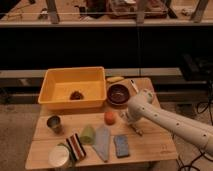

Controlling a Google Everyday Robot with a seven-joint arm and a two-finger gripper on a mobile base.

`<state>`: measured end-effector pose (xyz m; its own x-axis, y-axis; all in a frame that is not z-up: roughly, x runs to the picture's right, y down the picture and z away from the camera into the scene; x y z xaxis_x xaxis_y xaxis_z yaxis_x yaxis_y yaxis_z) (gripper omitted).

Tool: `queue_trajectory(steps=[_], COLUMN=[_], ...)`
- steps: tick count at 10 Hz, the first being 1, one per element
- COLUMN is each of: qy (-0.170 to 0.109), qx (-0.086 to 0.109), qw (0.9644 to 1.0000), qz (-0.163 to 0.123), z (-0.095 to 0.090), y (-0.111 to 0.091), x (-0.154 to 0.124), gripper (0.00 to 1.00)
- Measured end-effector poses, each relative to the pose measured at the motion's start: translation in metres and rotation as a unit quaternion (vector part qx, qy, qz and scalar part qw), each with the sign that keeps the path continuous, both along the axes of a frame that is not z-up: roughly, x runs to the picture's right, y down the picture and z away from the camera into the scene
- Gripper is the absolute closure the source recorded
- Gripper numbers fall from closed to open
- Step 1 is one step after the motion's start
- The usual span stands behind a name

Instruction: Place fork in purple bowl

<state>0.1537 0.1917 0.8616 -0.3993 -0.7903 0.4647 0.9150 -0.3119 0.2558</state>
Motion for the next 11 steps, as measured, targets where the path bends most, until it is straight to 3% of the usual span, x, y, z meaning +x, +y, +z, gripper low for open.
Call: queue_trajectory(steps=[8,9,11], qy=[-0.007,-0.008,-0.009], qx=[-0.011,-0.012,-0.014], qw=[0.9999,0.9999,0.9999], qz=[-0.003,-0.003,-0.002], z=[-0.0002,0.0,0.0002], y=[0.0046,0.0049,0.0053], x=[-0.0024,-0.0023,-0.0024], gripper=[0.67,0.7,0.87])
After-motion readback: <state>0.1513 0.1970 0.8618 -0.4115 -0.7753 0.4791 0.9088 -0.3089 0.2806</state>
